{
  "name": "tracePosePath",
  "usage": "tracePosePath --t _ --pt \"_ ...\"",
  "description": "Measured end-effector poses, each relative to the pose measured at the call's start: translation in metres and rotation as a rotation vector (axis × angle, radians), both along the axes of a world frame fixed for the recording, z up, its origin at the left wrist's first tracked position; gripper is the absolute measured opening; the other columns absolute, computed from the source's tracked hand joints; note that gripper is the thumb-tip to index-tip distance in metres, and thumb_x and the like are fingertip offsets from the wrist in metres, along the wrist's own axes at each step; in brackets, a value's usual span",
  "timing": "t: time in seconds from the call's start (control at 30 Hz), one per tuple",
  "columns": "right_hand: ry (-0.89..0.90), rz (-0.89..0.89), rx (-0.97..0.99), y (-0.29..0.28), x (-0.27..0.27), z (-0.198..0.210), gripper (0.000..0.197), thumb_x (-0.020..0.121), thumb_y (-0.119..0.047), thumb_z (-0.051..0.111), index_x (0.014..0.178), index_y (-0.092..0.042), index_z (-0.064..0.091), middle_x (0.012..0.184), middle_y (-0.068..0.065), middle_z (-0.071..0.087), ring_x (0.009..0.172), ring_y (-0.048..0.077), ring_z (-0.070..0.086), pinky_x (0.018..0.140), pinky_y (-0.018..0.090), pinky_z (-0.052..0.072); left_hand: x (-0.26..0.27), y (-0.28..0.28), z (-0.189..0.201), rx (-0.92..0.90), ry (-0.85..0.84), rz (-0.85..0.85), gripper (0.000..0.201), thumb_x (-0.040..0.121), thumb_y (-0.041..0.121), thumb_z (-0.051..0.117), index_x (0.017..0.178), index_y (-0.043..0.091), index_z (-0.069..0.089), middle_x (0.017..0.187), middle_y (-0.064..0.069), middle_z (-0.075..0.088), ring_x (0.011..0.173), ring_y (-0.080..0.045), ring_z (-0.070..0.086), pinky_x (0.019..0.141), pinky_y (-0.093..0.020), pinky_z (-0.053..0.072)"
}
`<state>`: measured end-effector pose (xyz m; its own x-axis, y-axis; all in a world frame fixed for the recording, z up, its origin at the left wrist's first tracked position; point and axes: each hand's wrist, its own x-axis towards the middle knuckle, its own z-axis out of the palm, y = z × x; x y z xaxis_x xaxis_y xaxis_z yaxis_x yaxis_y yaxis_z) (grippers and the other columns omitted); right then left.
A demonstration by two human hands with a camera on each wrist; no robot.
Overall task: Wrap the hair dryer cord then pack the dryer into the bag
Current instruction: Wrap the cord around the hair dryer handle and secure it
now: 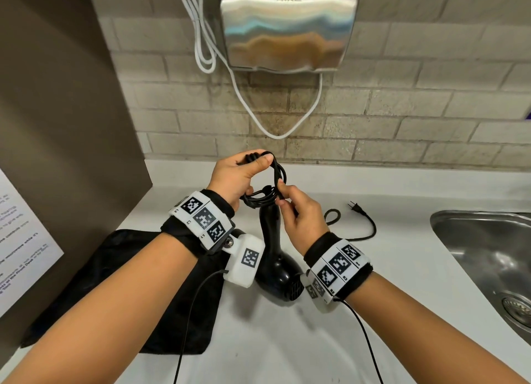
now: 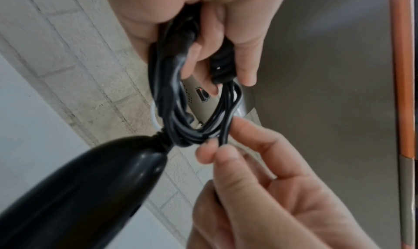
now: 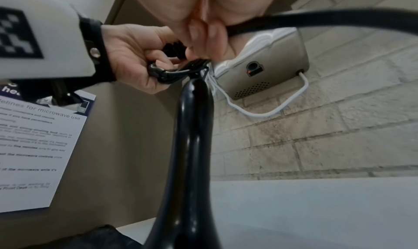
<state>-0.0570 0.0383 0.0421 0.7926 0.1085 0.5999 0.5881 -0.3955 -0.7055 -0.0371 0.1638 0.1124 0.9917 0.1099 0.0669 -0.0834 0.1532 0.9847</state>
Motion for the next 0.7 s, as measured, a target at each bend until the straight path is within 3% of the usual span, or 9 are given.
tracePosePath --t 0.17,0.23,0.33,0.4,0.53,0.6,0.7 --pt "0.006 0.006 0.006 0.003 -0.001 0.002 0.032 0.09 0.003 0.046 0.12 0.001 0.055 0.104 -0.004 0.057 0.092 0.002 0.057 0.082 -0.004 0.038 0.002 0.0 0.0 -0.001 -0.008 -0.036 0.01 0.087 0.014 0.062 0.083 0.022 0.061 0.078 0.004 0.056 0.028 -0.003 0.029 0.035 -0.015 0.028" --pt "-0.009 -0.011 -0.029 0.005 0.0 0.002 0.032 0.09 0.003 0.046 0.12 0.001 0.056 0.101 0.002 0.061 0.09 0.007 0.057 0.081 -0.003 0.037 0.002 0.0 -0.001 -0.015 0.0 -0.039 0.005 0.089 0.017 0.06 0.088 0.022 0.061 0.081 0.005 0.058 0.028 -0.004 0.025 0.036 -0.015 0.03" --pt "-0.043 -0.014 -0.105 0.007 0.005 0.002 0.035 0.089 0.002 0.045 0.122 0.001 0.055 0.098 0.016 0.063 0.087 0.02 0.06 0.082 0.011 0.043 0.002 0.001 -0.003 0.002 -0.006 -0.037 0.01 0.089 0.02 0.06 0.099 0.021 0.061 0.084 0.008 0.058 0.028 -0.003 0.025 0.037 -0.015 0.032" --pt "-0.045 -0.014 -0.147 0.007 0.006 0.002 0.036 0.089 0.002 0.044 0.124 0.0 0.054 0.097 0.016 0.061 0.087 0.025 0.06 0.082 0.023 0.047 0.0 0.001 -0.002 0.021 -0.019 -0.045 0.009 0.087 0.022 0.062 0.096 0.022 0.063 0.085 0.008 0.059 0.029 -0.003 0.028 0.039 -0.016 0.032" --pt "-0.044 -0.014 -0.158 0.006 0.007 0.001 0.037 0.089 0.003 0.043 0.124 0.0 0.054 0.1 0.018 0.061 0.09 0.028 0.061 0.084 0.033 0.05 0.0 -0.002 -0.003 0.034 -0.028 -0.034 0.011 0.084 0.014 0.066 0.092 0.021 0.063 0.076 0.007 0.057 0.031 0.0 0.039 0.041 -0.016 0.031" --pt "-0.042 -0.019 -0.145 0.005 0.009 0.0 0.036 0.089 0.001 0.042 0.123 0.0 0.054 0.101 0.018 0.062 0.092 0.029 0.062 0.085 0.029 0.048 0.002 -0.004 -0.005 0.024 -0.039 -0.015 0.011 0.084 0.011 0.066 0.087 0.021 0.063 0.07 0.006 0.055 0.03 -0.001 0.034 0.038 -0.015 0.03" --pt "0.004 -0.021 -0.127 0.0 0.007 -0.002 0.033 0.091 -0.001 0.044 0.122 -0.001 0.054 0.113 0.015 0.063 0.101 0.025 0.061 0.085 0.012 0.04 0.004 -0.009 -0.006 0.024 -0.078 0.008 0.011 0.083 0.006 0.065 0.088 0.015 0.063 0.067 0.006 0.054 0.033 0.001 0.039 0.038 -0.01 0.032"
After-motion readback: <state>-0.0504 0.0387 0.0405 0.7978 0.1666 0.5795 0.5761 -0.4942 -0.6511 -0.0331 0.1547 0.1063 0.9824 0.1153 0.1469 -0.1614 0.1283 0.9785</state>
